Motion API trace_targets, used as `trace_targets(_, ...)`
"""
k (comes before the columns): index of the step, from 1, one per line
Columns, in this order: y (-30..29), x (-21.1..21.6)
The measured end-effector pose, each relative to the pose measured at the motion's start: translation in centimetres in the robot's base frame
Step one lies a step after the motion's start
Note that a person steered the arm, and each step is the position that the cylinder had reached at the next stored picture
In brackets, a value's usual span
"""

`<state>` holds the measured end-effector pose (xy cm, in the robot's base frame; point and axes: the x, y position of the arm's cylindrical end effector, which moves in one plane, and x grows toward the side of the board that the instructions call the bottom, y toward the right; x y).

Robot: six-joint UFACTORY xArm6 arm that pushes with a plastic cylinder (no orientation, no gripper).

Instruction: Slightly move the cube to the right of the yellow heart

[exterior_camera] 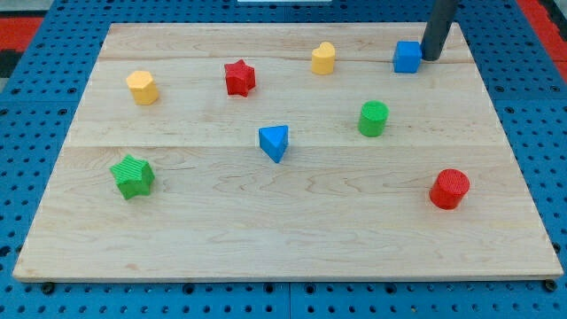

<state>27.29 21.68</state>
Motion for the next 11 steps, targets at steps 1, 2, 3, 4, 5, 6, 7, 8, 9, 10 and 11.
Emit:
trace_targets(1,-0.4,0.0)
trace_targets(2,-0.4,0.0)
trace_targets(3,0.6,0.0)
trace_targets(4,1.3,0.2)
trace_targets(5,1.2,0.9)
trace_targets(6,0.5,2.5)
trace_targets(7,-2.5,3.4)
trace_targets(8,-6.6,3.8)
trace_targets(9,-9.2,4.4)
trace_targets(10,-10.7,5.1)
trace_targets(11,-9.0,5.1)
